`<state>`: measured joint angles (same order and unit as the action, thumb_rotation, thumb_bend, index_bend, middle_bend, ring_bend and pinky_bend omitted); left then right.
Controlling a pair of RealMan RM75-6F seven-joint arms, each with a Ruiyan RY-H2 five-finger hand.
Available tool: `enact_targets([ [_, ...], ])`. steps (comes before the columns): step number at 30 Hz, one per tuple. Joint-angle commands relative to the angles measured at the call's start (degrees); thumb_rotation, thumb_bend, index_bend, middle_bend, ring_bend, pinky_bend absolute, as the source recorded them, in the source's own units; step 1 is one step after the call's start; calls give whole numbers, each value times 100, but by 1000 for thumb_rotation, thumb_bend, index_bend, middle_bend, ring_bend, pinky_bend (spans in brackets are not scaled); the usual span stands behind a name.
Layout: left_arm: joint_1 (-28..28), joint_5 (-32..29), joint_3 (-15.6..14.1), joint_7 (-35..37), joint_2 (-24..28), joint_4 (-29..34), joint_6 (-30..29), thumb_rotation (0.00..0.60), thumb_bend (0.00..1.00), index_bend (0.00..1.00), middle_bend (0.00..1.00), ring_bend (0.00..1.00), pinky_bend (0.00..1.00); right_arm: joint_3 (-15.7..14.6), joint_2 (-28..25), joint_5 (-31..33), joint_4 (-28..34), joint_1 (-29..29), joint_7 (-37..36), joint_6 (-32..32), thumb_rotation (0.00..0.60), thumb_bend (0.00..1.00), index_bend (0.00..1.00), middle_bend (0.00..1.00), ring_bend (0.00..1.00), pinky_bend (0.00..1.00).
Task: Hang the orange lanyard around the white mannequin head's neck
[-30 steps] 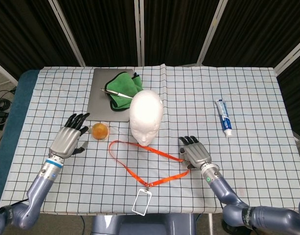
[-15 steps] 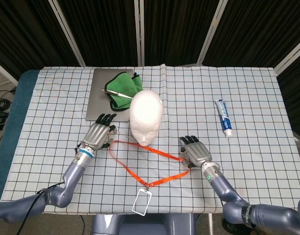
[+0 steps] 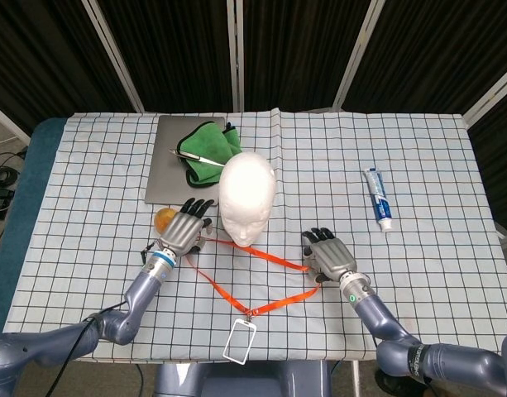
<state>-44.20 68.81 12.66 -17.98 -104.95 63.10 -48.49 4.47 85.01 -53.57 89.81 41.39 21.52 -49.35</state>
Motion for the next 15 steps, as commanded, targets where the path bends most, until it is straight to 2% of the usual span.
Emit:
enact_targets([
  [1, -8, -19, -35, -27, -40, -5, -28, 600, 447, 476, 0, 0, 0, -3, -2, -11, -1, 0, -16, 4, 600, 506, 718, 104, 0, 0],
  [12, -50, -144, -110, -208, -170, -121, -60, 600, 461, 503, 0, 0, 0, 0, -8, -67, 25, -9, -100, -2, 600, 506, 719, 104, 0, 0],
  [15, -66, -188, -111, -237, -222, -185, -61, 600, 481, 544, 0, 0, 0, -7, -13, -92, 23, -14, -119, -2, 600, 507, 721, 104, 0, 0],
])
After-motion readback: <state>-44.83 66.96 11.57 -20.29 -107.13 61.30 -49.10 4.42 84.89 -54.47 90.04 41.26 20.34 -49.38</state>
